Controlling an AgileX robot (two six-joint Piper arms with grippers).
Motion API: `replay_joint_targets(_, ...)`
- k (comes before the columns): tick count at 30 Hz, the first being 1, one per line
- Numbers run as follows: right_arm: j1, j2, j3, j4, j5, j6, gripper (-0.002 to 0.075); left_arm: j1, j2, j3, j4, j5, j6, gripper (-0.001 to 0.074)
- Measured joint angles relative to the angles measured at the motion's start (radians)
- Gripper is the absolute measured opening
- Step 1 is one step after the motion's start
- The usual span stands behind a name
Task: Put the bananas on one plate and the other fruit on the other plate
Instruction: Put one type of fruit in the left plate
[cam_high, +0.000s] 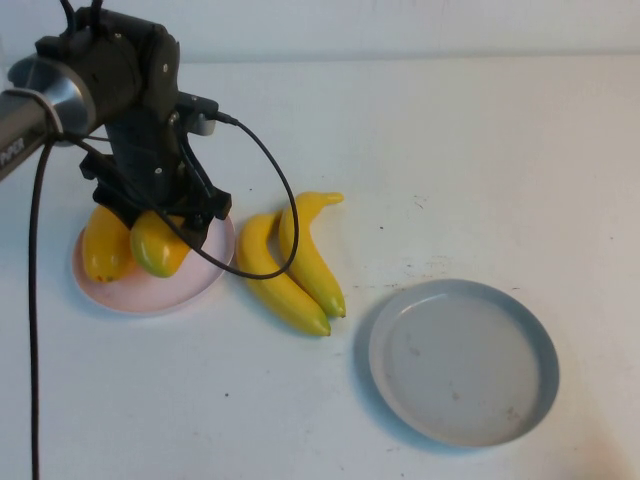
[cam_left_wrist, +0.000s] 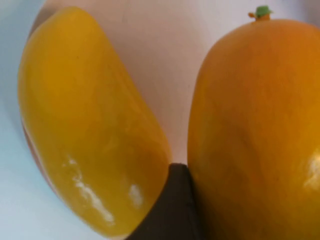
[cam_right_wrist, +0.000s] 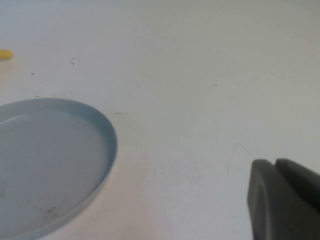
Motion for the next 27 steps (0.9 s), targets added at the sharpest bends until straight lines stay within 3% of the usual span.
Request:
replay_joint_targets(10, 0.000, 0.000, 0.000, 0.000, 0.000, 0.000, -0.0017, 0.007, 0.000, 0.000, -0.047, 0.004, -0.079, 0.0580)
replay_joint_targets(27, 0.000, 0.000, 0.000, 0.000, 0.000, 0.000, -0.0017, 0.040, -0.011, -0.009, -0.032, 0.004, 0.032, 0.0580)
